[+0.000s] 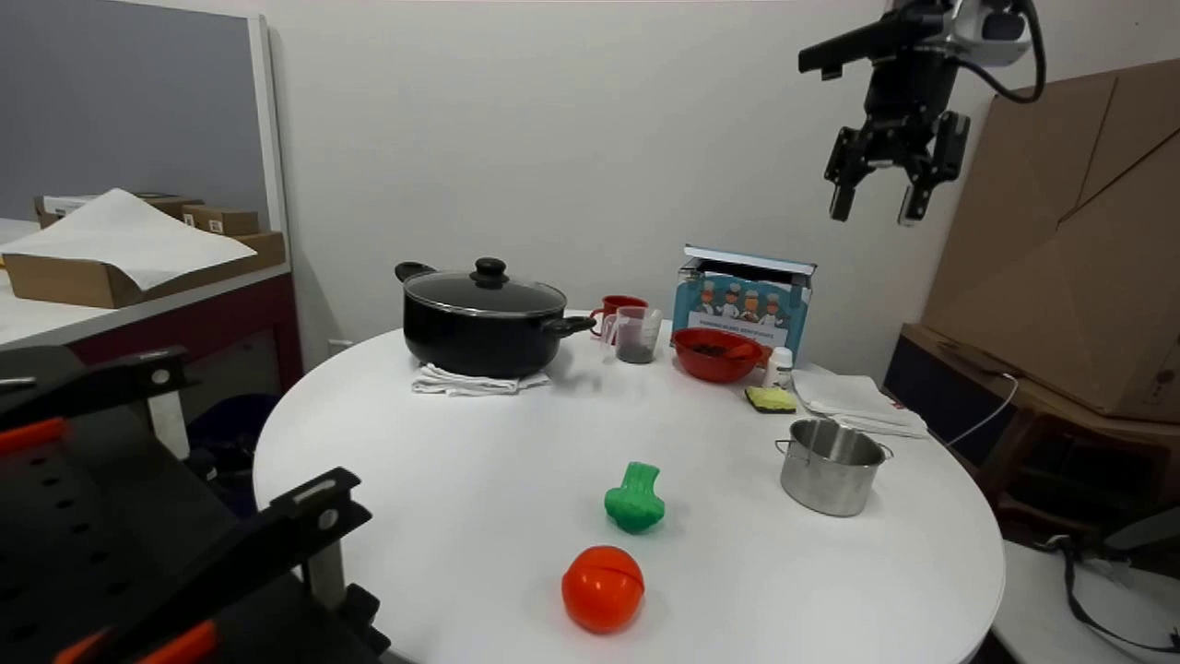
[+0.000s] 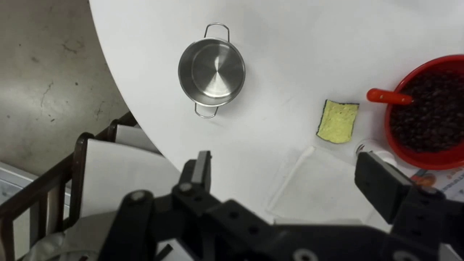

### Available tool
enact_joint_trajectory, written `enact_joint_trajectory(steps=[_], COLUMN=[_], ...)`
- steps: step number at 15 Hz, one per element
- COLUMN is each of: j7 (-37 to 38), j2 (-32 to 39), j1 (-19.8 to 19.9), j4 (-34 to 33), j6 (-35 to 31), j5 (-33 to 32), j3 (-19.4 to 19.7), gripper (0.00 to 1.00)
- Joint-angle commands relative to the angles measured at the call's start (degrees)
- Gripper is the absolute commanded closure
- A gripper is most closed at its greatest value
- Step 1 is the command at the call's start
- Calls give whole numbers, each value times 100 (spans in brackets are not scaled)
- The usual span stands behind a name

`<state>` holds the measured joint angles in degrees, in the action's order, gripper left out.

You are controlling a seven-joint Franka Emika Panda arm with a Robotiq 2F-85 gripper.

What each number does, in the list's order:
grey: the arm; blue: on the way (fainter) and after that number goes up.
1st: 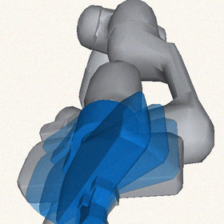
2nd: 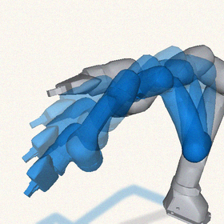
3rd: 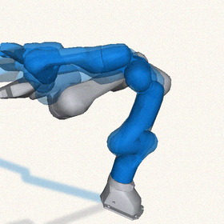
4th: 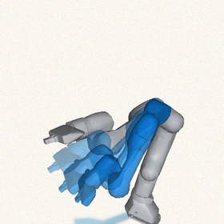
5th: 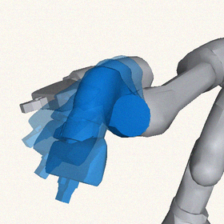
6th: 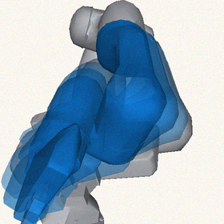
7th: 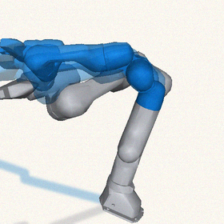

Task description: Move the small pot to the right.

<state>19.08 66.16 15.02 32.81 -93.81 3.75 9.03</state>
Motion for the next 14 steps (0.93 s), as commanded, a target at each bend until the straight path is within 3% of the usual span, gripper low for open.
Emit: enact_joint_trajectory(steps=[1,6,11,12,14], j7=[-834,-1805,-2608,-2271,-2399], j2=[-550,-1018,-1673,-1112,-1302], j1=[-333,-901,-1510,-1315,-1488], j4=[468,1023,2176,1269,1618], j6=[191,-125,-970,-598,-789], j5=[-251,-570,-994,-787,-878], j3=[-10,13,-22,-15,-16], gripper=[0,0,0,0,0])
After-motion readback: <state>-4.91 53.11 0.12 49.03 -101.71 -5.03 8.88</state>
